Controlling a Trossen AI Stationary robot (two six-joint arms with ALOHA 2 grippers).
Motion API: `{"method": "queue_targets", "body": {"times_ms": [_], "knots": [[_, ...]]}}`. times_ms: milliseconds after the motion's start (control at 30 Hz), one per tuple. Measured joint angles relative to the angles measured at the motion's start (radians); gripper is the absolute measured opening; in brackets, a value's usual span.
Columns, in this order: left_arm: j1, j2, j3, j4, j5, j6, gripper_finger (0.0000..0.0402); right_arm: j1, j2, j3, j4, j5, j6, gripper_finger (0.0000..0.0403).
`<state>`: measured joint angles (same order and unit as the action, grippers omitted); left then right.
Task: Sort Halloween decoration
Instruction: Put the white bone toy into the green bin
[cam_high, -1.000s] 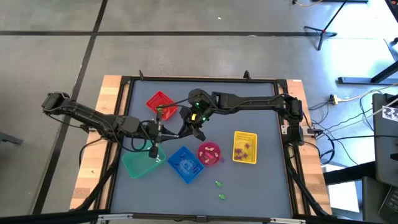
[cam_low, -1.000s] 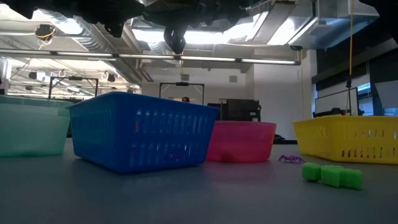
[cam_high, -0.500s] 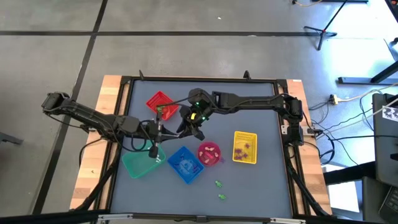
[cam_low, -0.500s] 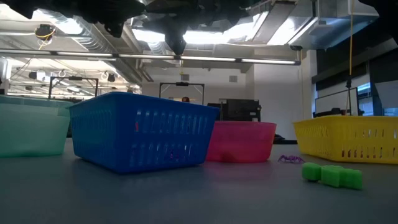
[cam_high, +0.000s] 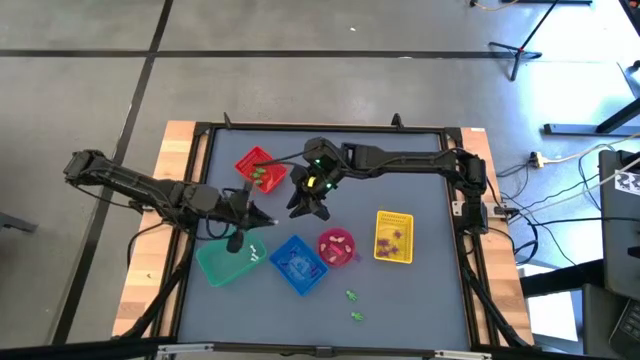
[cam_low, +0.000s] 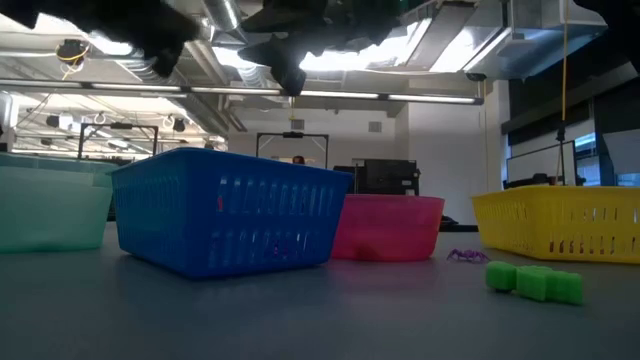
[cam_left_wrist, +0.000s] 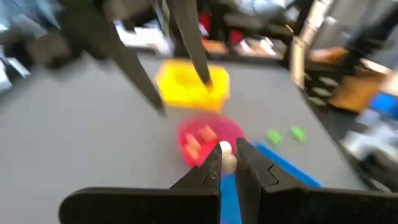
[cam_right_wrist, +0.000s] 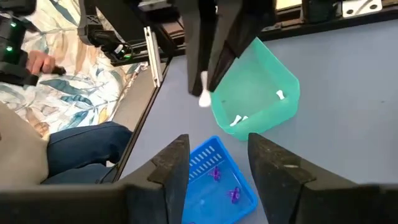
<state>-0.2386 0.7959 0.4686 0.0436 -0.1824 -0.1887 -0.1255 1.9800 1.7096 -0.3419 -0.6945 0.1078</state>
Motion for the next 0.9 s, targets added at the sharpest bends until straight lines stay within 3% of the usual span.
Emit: {"method": "queue_targets", "body": {"times_ms": [167,233,400,600,900], "knots": [[-0.012,-0.072,0.000,-0.303,0.244,-0.275,0.0007,0.054,0.000,0.000,-0.007,0.071,0.003,0.0163],[-0.028,-0.083,0.000,-0.397,0.286,-0.358,0.0007,0.084,0.000,0.000,-0.007,0.077,0.003,0.0163],[-0.064,-0.083,0.000,-0.593,0.307,-0.465,0.0007,0.160,0.000,0.000,-0.035,0.106,0.003,0.0163],[-0.088,-0.082,0.000,-0.669,0.297,-0.538,0.0010,0.263,0.000,0.000,-0.162,0.292,0.003,0.0163],[-0.094,-0.071,0.000,-0.667,0.221,-0.545,0.0089,0.414,0.000,0.000,-0.367,0.546,0.065,0.0163]]}}
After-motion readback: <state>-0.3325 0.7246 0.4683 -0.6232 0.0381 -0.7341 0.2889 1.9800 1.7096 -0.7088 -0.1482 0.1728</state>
